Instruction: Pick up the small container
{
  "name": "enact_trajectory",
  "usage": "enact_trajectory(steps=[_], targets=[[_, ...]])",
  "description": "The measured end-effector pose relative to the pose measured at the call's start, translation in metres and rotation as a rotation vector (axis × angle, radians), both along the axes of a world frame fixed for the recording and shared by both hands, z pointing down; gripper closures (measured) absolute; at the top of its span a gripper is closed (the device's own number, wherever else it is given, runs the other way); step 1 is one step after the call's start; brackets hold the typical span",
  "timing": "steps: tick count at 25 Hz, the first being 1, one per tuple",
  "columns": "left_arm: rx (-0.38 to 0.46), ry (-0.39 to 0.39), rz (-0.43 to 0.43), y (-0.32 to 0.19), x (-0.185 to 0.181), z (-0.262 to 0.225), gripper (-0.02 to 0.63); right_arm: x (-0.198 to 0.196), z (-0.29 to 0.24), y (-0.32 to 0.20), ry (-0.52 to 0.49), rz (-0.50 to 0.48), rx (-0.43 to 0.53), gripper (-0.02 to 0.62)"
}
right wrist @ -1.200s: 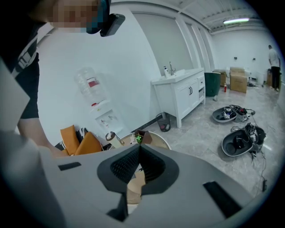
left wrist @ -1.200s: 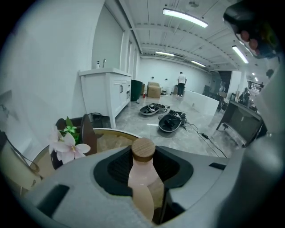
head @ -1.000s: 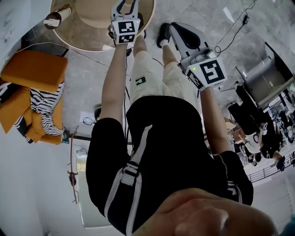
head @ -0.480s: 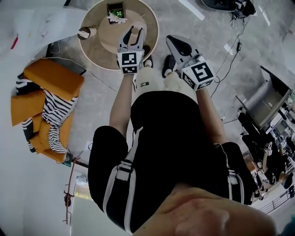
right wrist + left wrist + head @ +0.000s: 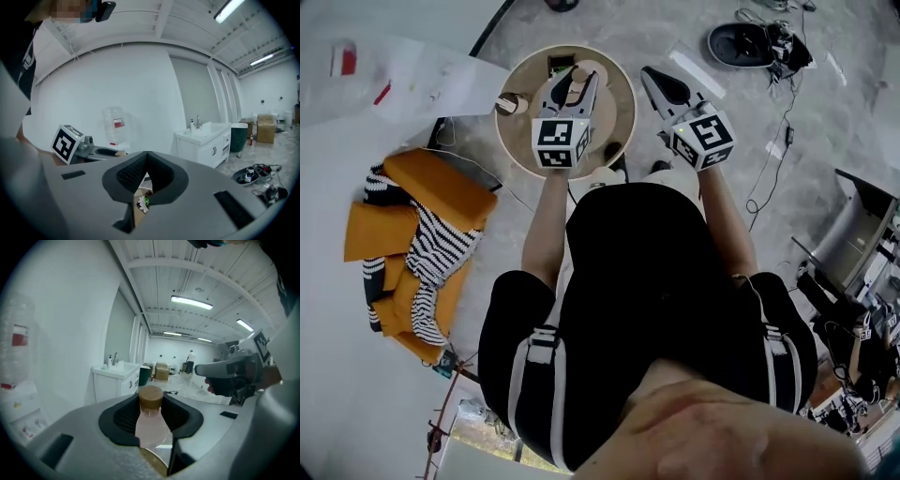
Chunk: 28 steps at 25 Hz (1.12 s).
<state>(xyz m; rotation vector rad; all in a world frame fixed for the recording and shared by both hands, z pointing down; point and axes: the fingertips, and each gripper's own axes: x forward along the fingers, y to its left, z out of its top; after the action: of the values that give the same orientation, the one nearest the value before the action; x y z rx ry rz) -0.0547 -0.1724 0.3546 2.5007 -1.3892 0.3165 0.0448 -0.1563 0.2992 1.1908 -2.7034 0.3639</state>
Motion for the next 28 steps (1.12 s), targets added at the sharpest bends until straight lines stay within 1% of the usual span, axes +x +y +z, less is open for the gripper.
enact_trajectory(steps=[5,8,11,15,21,28], targets=[[0.066,0.012,0.012,0.001,-0.006,-0.062,0.463,-0.001,-0.045,-0.017,-0.03,0.019,0.083,0.594],[0.108,0.033,0.021,-0.004,-0.013,-0.095,0.463,-0.008,-0.072,-0.028,-0.039,0.008,0.139,0.594],[0.145,0.039,0.025,-0.008,-0.02,-0.12,0.463,-0.017,-0.094,-0.033,-0.046,-0.017,0.17,0.594],[0.161,0.07,0.028,-0.008,-0.02,-0.146,0.463,-0.017,-0.12,-0.038,-0.063,-0.029,0.196,0.594],[0.191,0.079,0.045,-0.005,-0.018,-0.166,0.463,-0.016,-0.139,-0.035,-0.053,-0.041,0.235,0.594],[0.184,0.08,0.034,-0.012,-0.021,-0.164,0.463,-0.011,-0.133,-0.039,-0.048,-0.03,0.224,0.594]])
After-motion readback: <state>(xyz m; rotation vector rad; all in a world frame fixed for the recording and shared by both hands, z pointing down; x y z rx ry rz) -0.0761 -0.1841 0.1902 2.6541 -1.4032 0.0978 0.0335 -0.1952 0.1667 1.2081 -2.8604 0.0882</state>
